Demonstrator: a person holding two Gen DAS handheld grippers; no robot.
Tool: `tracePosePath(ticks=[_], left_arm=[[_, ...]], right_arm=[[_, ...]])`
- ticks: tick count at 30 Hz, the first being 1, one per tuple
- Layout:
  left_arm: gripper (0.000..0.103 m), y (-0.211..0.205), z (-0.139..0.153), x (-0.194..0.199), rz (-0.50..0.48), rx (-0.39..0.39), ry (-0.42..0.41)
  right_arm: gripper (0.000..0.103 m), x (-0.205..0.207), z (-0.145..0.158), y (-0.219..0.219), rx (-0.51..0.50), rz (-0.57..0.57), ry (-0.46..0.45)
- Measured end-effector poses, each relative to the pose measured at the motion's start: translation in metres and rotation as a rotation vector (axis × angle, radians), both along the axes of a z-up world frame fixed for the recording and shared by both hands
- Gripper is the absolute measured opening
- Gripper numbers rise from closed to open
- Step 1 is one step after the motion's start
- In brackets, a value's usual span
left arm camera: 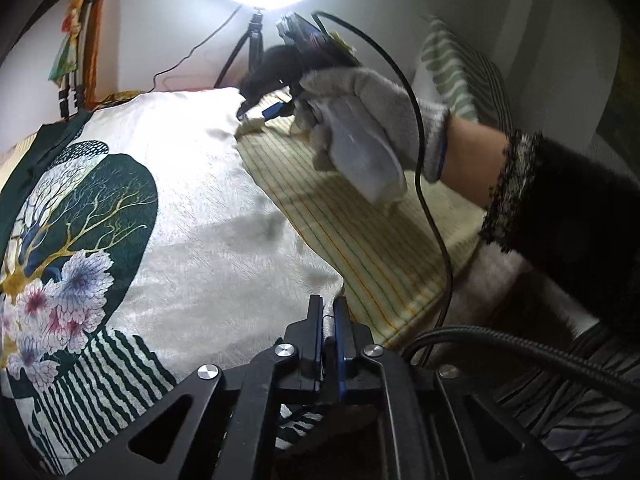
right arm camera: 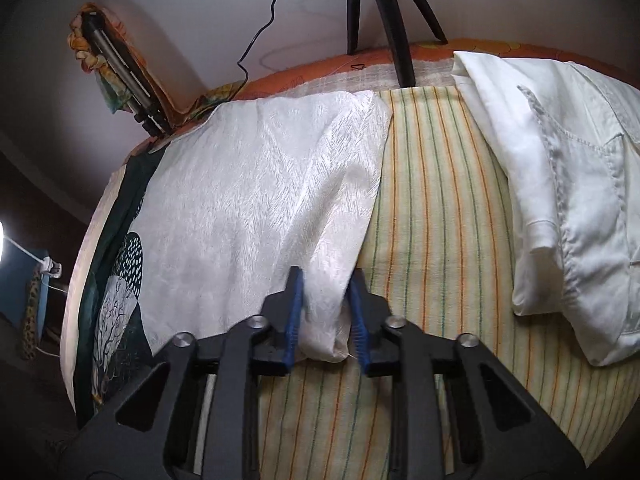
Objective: Fold small clothes
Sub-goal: 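Move the right gripper to the white side edge and grasp it, then fold the white side edge over toward the shirt center, then release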
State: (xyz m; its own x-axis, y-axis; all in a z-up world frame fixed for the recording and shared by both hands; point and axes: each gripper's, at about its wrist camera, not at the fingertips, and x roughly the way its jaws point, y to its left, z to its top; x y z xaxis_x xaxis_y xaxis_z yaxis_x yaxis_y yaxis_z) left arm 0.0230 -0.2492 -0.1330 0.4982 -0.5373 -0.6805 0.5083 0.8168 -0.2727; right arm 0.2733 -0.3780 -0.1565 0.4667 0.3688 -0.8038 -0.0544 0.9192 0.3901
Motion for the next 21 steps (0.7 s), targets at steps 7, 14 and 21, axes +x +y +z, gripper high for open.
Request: tracePosePath(ticks=[7,14,21], left_arm=[[0.000,0.018,0.007,-0.001,0.042,-0.058,0.008],[0.000,0.048,0.014,0.003,0.099,-0.123,0.017],[0.000,0.095,0.018,0.002,0.192,-0.177,0.020]], right_arm=[[0.007,0.008,0.016,0.008,0.038,-0.026,-0.024],[0.006,0.021,0.053,0.035,0.071,-0.034,-0.091],[0.004,0.031,0.079,0.082,0.034,0.020,-0.138]])
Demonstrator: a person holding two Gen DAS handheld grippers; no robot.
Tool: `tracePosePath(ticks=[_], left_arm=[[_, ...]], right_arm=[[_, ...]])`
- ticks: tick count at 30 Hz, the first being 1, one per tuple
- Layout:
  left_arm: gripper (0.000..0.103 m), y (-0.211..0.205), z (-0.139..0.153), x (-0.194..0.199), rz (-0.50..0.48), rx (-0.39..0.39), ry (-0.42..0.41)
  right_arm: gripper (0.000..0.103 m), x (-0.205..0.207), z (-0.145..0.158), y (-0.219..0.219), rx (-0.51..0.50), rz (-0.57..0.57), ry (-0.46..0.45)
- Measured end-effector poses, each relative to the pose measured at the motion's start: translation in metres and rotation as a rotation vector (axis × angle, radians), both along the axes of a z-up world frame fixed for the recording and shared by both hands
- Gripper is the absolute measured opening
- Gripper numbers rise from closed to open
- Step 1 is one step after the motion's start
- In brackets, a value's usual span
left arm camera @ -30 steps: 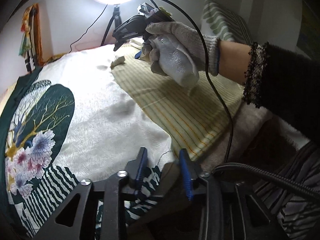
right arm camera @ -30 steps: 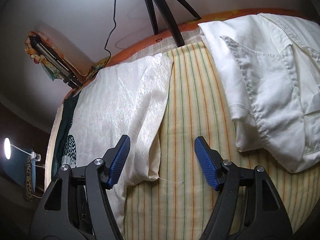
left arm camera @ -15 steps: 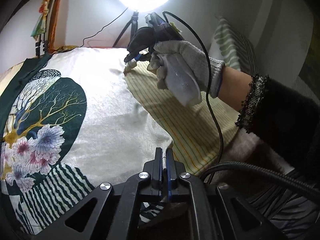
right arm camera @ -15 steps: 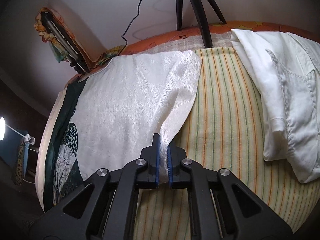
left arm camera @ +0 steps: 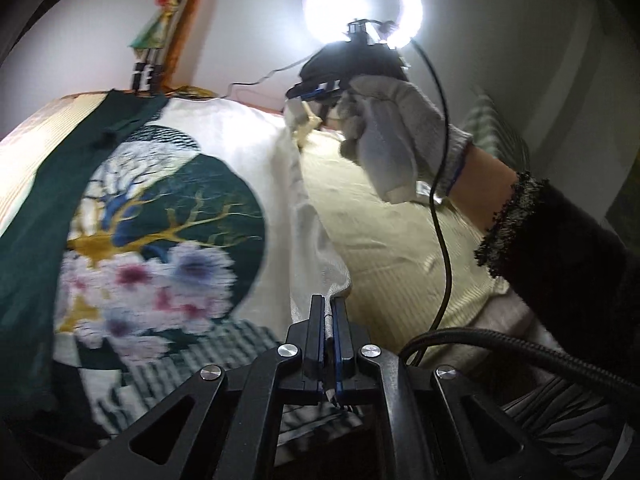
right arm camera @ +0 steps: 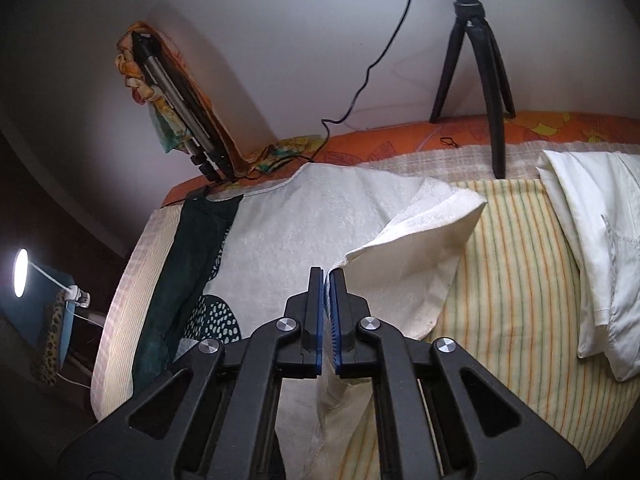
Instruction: Fold small clothes
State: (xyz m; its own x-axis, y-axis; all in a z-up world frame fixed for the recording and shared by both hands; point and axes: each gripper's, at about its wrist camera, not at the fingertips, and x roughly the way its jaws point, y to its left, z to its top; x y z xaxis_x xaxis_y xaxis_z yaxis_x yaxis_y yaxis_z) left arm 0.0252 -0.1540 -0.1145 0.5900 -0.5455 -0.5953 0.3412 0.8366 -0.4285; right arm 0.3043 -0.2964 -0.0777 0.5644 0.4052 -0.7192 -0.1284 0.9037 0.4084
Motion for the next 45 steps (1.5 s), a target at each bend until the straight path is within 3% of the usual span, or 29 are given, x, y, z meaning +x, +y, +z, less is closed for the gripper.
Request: tracePosePath(ticks=[8,18,26,28,29,31,33,36,39,45], left_arm=[[0.000,0.035,-0.003,-0.003,0.071,-0.014,0.011],[0.000,0.088,-0.012,-0.007,0.186,-0.009,0.040],[0.000,0.110,-0.027,-0.013,0.233,0.007,0.090],[0.001,0.110,-0.026,-0.015,0.231,0.031,0.090],[0.008,0.112,-0.024,-0.016,0.229,0.045,0.088],[0.017,0.115,-0.018,-0.020,0.229,0.069,0.076],[0.022,0.121,-0.008,-0.022,0.225,0.093,0.060],[0.027,0.130,0.010,-0.027,0.210,0.139,0.032],[0.028,0.135,0.027,-0.019,0.155,0.187,0.044],[0.028,0.127,0.051,0.010,0.060,0.280,0.021]], right_arm=[[0.004,0.005,-0.002,0.054,-0.045,0.066,-0.003],[0.004,0.016,-0.016,0.160,-0.097,0.195,-0.017],[0.004,0.021,-0.040,0.196,-0.108,0.276,-0.001],[0.007,0.021,-0.038,0.194,-0.080,0.300,0.016],[0.010,0.021,-0.032,0.189,-0.059,0.303,0.013],[0.040,0.019,-0.016,0.171,-0.027,0.285,-0.032],[0.050,0.017,-0.002,0.142,-0.018,0.219,-0.090],[0.050,0.017,0.002,0.095,-0.035,0.149,-0.115],[0.050,0.019,-0.011,0.067,-0.089,0.126,-0.074],[0.050,0.036,-0.050,0.063,-0.091,0.110,0.041]])
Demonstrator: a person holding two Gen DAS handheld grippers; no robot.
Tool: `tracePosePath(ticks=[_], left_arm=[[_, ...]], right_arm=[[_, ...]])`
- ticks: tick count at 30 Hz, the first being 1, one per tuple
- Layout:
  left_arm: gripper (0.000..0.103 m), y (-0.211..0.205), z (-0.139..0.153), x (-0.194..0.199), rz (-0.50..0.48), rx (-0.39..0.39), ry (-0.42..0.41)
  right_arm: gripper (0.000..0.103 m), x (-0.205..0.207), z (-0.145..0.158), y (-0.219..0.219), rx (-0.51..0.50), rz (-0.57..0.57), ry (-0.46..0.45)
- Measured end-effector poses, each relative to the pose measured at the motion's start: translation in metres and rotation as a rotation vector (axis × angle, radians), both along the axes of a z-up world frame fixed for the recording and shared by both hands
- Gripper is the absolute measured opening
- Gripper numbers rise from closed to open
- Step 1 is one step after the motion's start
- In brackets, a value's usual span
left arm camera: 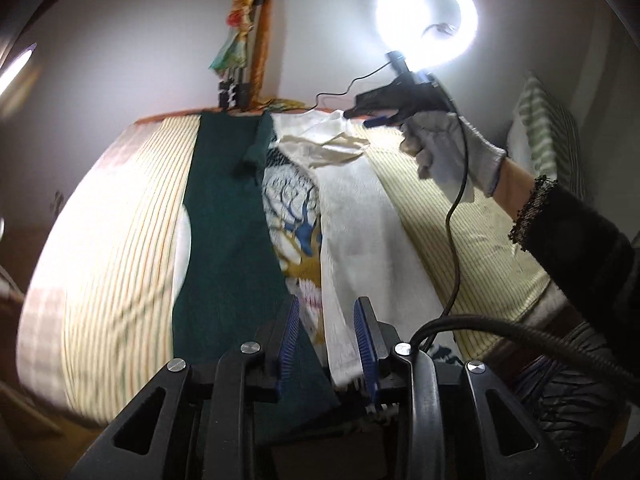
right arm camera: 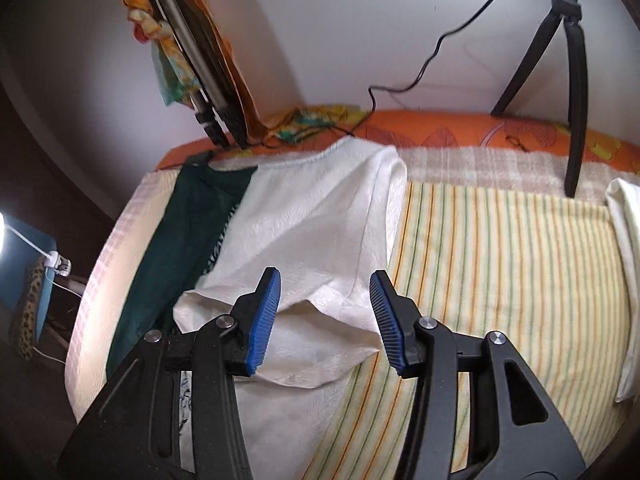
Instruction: Fold small clothes
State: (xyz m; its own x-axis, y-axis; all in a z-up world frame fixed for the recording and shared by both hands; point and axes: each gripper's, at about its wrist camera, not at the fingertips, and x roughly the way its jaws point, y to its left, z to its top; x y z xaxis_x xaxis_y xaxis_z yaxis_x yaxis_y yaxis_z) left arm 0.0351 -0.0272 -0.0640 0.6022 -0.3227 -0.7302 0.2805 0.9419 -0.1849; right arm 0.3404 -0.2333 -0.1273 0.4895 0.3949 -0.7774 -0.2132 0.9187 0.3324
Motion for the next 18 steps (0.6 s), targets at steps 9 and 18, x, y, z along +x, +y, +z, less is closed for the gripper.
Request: tracePosePath(ticks=[9,18], left_arm=[[0.028,-0.006,-0.008,0.026,-0.022,-0.042,0.021],[0.028,0.014,0.003,0.024,-0.003,-0.086,0.015]], right_arm=[[0.033,0.019,-0.027,0.021,-0.093,-0.015,0.108],[0.006,0.022,-0.003,0.027,-0.048,-0.002,0.088]])
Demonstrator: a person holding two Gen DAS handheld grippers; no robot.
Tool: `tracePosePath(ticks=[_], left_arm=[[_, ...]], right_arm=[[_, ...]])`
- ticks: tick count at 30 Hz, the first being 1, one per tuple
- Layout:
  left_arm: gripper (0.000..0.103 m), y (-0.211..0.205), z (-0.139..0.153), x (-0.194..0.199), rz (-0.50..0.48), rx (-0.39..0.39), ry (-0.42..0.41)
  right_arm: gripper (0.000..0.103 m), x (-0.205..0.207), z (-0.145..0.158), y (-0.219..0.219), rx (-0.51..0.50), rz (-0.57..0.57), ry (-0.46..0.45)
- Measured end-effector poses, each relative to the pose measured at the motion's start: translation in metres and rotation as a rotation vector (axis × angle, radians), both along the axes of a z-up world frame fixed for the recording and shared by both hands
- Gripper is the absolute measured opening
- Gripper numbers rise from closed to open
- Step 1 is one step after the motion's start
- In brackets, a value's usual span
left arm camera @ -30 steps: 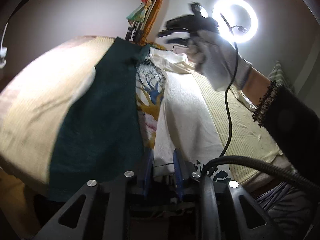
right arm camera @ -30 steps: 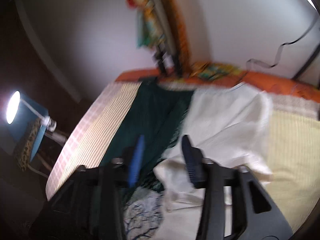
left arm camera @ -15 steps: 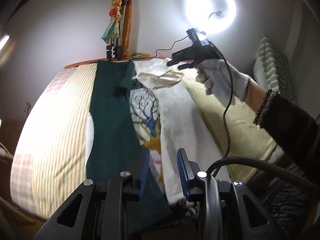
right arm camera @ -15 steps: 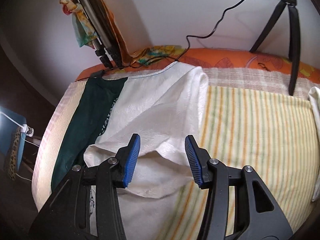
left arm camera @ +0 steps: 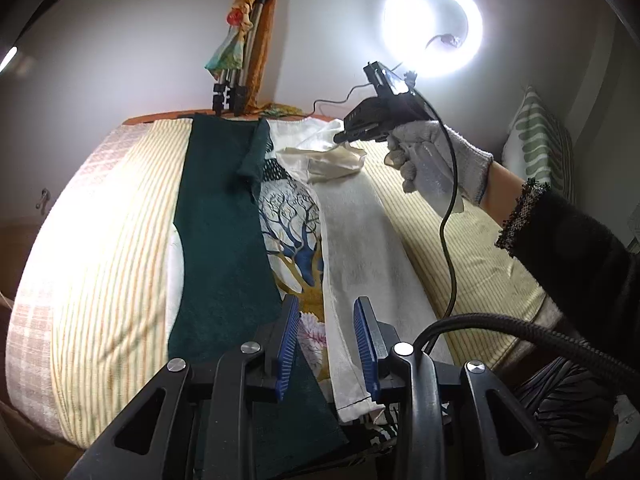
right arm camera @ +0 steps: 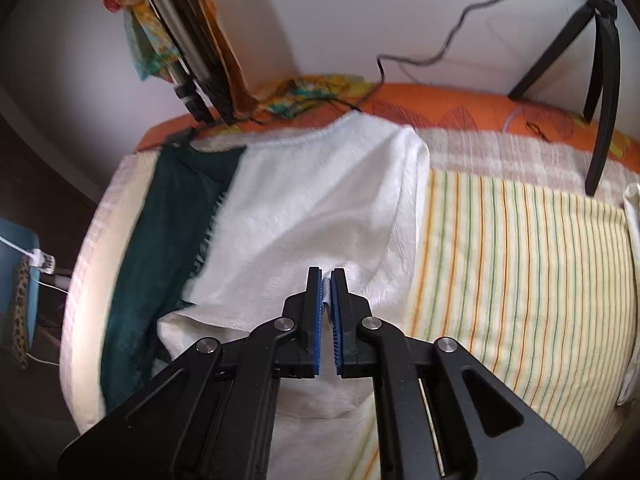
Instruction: Fold small clothes
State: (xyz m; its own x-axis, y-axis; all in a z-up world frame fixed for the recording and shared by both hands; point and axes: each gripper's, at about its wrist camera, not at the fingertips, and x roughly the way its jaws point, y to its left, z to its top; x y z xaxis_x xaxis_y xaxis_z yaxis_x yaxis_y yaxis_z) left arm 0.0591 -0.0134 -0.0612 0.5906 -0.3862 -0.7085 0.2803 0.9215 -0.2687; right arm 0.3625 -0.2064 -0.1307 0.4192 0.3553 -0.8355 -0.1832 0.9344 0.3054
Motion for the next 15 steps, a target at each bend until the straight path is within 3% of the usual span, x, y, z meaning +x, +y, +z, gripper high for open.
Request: tracePosePath(ticks=[7,15], left_arm=[[0.028,0.017,-0.002,-0.007,0.026,-0.003,0.006],[0.028,0.044,-0.011,-0.001,0.090,-0.014,0.043]], right_arm=[[0.006,0.021,0.035,0.033,0.121,-0.004,-0.024],[0.006,0.058,0.008,0.094,0.164,0.000,0.025]])
